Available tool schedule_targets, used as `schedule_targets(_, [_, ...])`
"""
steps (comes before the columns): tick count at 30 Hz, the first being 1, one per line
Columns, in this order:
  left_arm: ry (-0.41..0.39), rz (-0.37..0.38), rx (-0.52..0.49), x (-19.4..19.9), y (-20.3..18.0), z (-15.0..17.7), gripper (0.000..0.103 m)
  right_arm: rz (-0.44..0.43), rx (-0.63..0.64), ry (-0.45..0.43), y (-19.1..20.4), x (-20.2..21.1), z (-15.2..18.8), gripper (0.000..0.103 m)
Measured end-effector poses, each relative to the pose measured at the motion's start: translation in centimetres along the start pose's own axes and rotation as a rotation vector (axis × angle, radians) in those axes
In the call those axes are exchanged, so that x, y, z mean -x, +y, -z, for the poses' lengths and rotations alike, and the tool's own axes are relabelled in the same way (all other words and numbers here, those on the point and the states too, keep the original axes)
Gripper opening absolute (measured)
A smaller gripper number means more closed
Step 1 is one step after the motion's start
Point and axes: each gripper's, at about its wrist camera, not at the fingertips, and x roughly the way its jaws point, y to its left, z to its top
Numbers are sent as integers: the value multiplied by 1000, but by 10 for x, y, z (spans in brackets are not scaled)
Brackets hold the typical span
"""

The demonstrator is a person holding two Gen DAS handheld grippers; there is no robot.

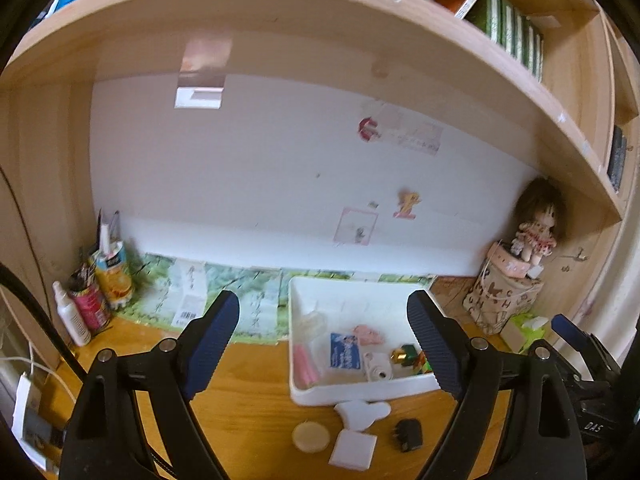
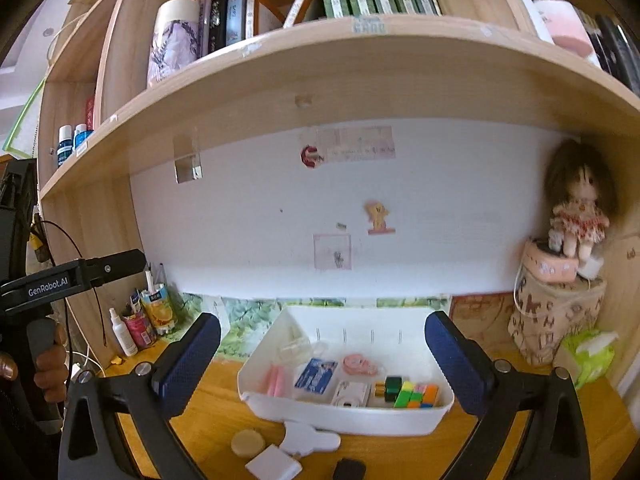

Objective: Organize rigid objects
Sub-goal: 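Withdraw both tools from the tray back toward the desk items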

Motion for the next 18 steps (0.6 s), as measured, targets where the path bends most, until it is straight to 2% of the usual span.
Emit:
schedule_targets(7, [81, -67, 10, -10, 8, 16, 88, 6, -71, 79, -3, 0, 27, 102])
schedule_targets(12, [147, -104, 42, -23, 14, 25, 88, 26, -154, 175, -12, -8, 47, 102])
schedule_targets(18, [269, -147, 43, -42, 16, 41, 88, 24, -252, 306, -28, -26, 69, 102])
